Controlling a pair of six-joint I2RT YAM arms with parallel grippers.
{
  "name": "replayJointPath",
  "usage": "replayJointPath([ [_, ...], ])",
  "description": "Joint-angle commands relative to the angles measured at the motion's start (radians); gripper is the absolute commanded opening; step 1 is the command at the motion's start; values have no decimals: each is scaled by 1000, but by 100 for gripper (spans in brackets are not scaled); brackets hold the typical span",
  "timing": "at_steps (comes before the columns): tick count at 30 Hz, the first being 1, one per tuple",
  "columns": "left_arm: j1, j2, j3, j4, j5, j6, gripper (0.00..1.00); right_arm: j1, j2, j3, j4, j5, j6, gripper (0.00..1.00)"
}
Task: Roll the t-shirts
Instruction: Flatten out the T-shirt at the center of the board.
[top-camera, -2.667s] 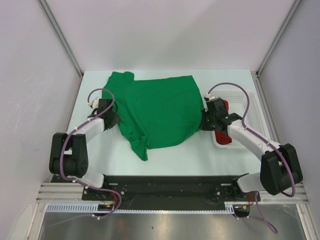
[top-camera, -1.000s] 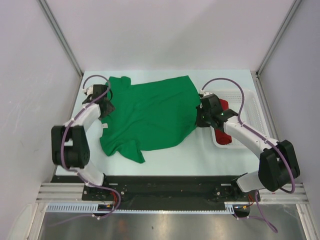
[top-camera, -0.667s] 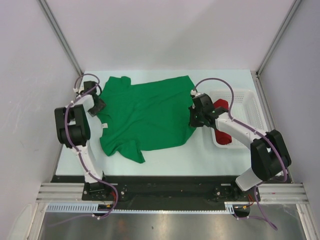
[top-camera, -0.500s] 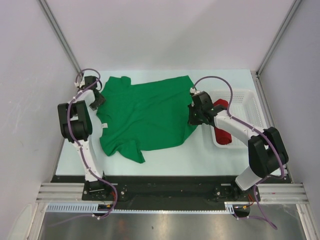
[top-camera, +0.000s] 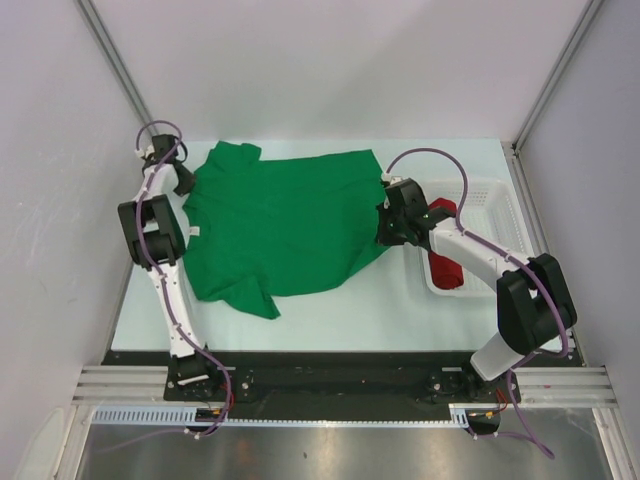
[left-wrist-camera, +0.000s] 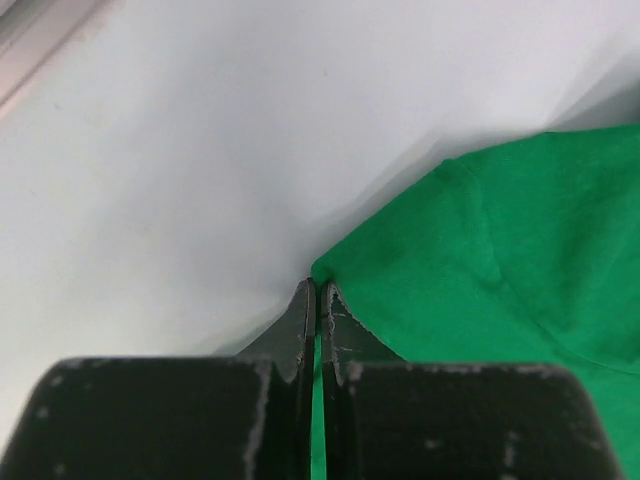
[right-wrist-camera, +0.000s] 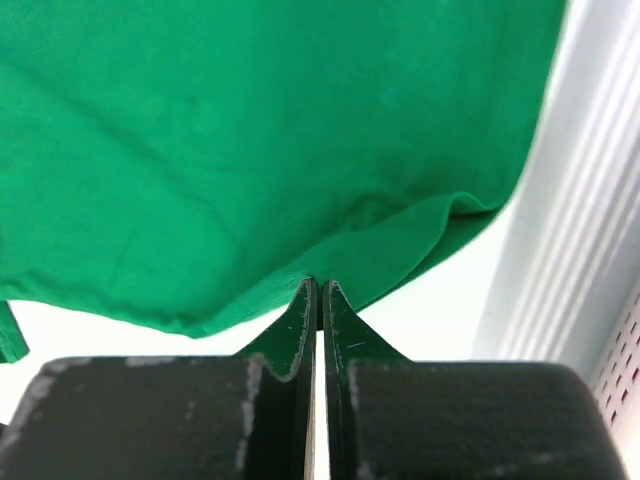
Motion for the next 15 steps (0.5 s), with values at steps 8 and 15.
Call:
replayJointPath([
  [8,61,95,284,39,105,-26,33,-32,69,43,25,-30,16,0],
  [15,-30,-246,-126,228,39,75,73,-19,86,43,13,-19,21,0],
])
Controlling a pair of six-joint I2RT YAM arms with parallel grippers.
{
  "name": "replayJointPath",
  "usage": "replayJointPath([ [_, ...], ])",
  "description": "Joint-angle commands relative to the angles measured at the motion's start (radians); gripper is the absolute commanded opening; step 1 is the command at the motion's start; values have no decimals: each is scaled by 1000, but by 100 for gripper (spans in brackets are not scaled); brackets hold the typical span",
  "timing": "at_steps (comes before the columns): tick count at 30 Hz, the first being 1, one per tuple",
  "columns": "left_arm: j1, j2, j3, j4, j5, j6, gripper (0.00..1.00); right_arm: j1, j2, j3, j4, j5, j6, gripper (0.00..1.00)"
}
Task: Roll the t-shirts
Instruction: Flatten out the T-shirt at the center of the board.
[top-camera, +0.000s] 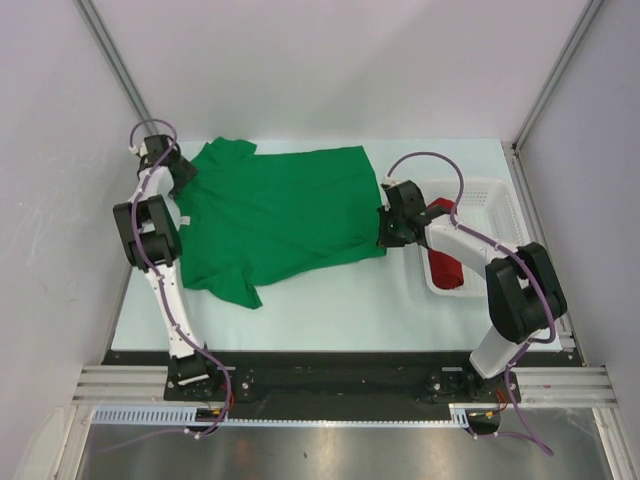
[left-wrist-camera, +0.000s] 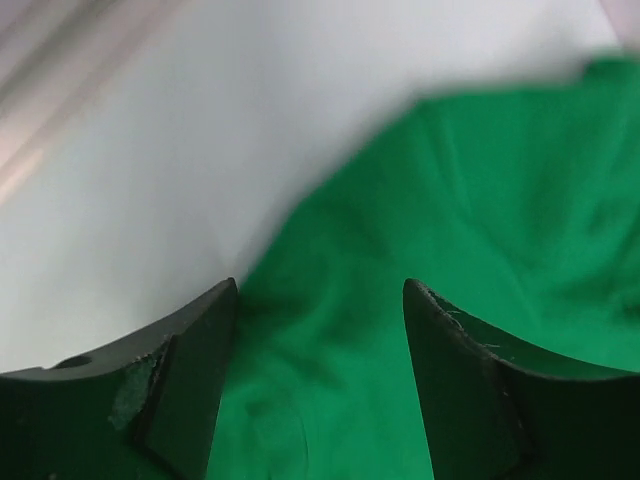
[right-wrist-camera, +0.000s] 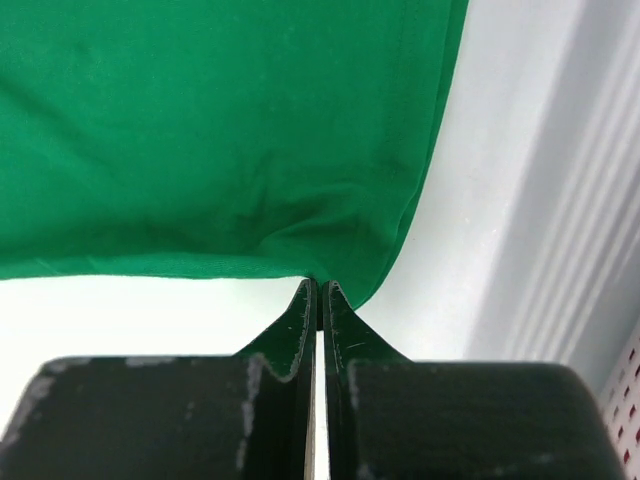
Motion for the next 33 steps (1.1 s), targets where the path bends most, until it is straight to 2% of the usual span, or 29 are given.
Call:
replayJointPath([
  [1,-75,-299,-215,108,-68,56,73,13,9,38,5,12,12,0],
  [5,-150,-487,-392,41,-200,31,67,39,14,39,-4,53,15,0],
  [6,-167,-520,-450,-22,-232,22,65,44,16,38,-13,72,15,0],
  [8,-217,-626,-513,-84,-339,-13,64,52,22,38,-26,111,15,0],
  [11,-266,-792,-688,-128,-416,-71,63,55,31,35,-45,154,14,0],
  [13,-295,-872,-810,-144,-402,-113,62,56,31,24,-47,171,12,0],
  [14,-326,-940,-850,-142,-380,-110,58,56,31,19,-44,171,11,0],
  [16,-386,-994,-941,-183,-442,-148,57,59,25,13,-41,162,9,0],
  [17,-451,-1039,-973,-194,-470,-153,57,61,23,12,-38,158,9,0],
  [23,-613,-1099,-1113,-338,-573,-354,57,76,23,10,-23,130,6,0],
  [27,-639,-1075,-1125,-401,-610,-424,58,84,16,2,-18,121,6,0],
  [33,-658,-993,-1053,-440,-619,-456,59,95,9,-10,-9,110,5,0],
])
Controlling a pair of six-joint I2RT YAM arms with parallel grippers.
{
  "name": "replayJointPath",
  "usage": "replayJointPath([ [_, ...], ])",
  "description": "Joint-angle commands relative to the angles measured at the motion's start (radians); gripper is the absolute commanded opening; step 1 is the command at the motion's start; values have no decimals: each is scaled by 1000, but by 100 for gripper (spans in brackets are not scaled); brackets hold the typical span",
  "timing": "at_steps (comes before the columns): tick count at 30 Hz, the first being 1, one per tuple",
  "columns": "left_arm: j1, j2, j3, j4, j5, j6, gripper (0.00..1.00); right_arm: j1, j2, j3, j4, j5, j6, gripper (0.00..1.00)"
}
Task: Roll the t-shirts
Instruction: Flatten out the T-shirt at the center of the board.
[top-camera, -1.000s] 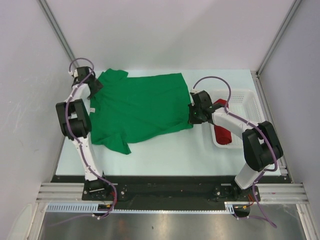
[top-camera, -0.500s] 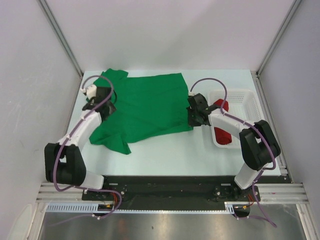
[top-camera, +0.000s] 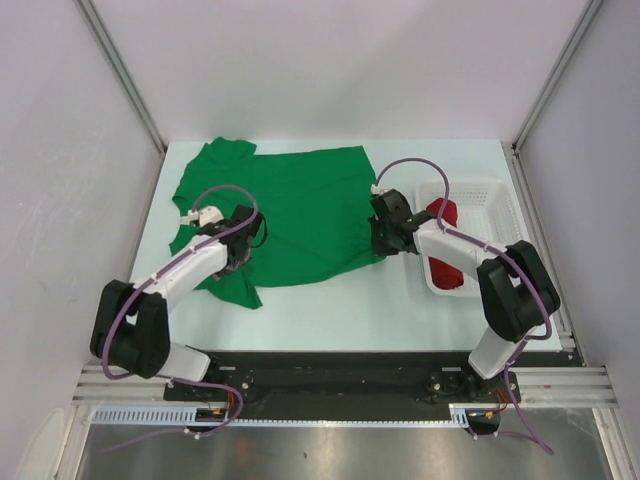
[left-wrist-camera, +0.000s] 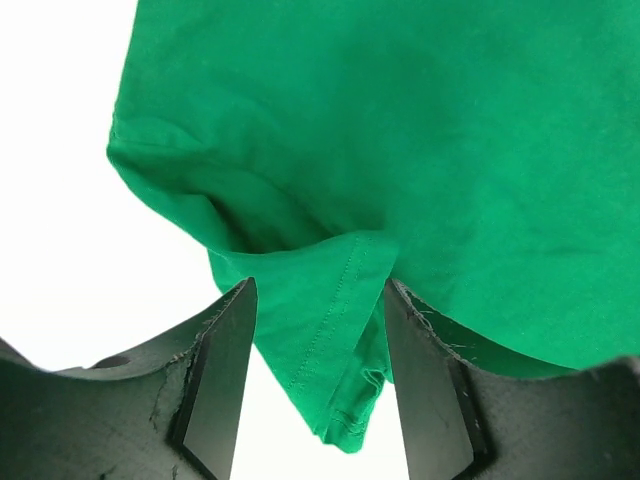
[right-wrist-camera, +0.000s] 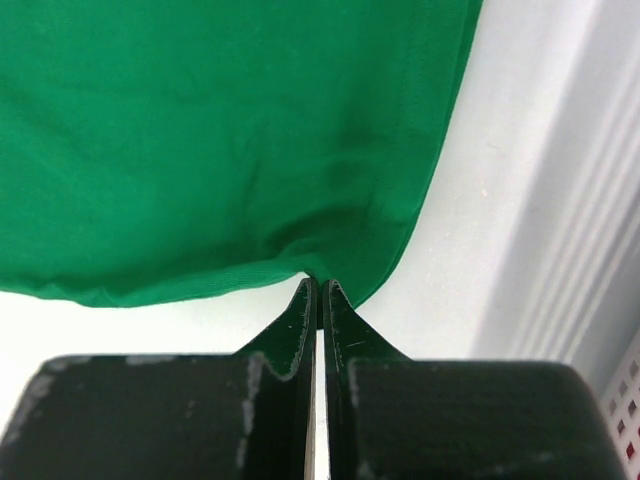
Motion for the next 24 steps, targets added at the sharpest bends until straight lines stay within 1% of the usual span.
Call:
replayJointPath([
  [1,-24,56,77,-59,-48,-77,59,9,-15,-7,28,-10,-6,0],
  [8,-86,147,161,-161,-87,-204,59,7,-15,-7,35,-27,-8,0],
  [12,-95,211,202,-200,-95,-267,59,7,-17,-9,35,-34,-9,0],
  [17,-95,280,250,-218,-101,-276,59,7,-23,-15,37,-43,-9,0],
  [24,-89,346,268,-186,-67,-263,60,9,-29,-20,41,-59,-9,0],
])
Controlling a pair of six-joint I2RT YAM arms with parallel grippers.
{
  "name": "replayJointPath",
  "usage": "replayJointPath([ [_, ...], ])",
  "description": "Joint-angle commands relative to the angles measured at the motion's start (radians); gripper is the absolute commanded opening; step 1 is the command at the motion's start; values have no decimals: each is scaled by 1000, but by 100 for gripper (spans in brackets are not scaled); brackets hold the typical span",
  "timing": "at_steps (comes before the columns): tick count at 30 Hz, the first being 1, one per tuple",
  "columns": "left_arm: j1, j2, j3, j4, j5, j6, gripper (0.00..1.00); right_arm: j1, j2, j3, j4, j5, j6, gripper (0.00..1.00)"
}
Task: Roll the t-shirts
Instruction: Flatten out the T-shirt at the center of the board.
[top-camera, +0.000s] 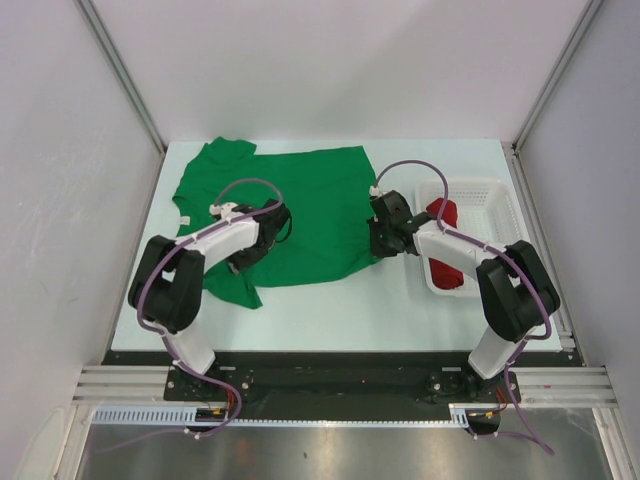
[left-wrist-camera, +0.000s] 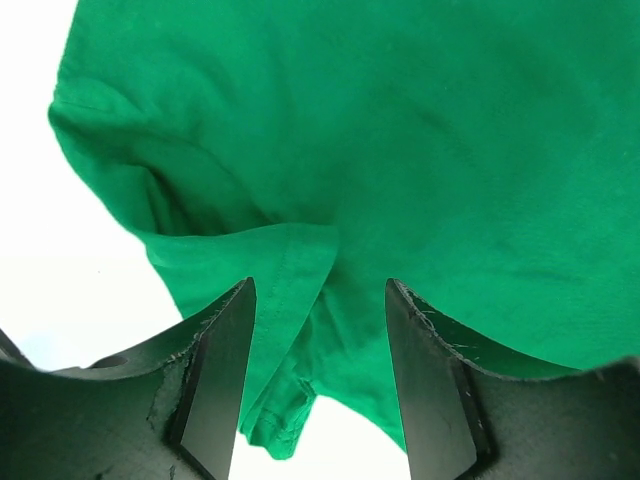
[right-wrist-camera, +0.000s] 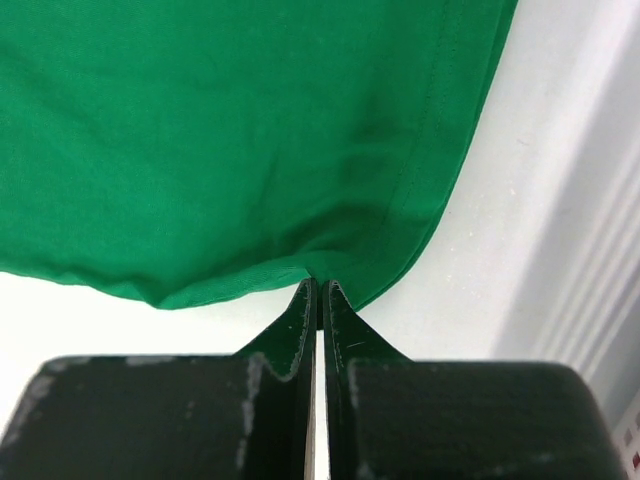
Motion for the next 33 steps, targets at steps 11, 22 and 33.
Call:
replayJointPath([
  [11,58,36,-27,66,44,13,57,11,-37,-12,25,-26,-10,0],
  [22,90,4,-84,99,68,34,45,14,-35,-12,25,-24,-13,0],
  [33,92,-223,-243,70,73,-26,27,10,-32,-13,21,0,-13,0],
])
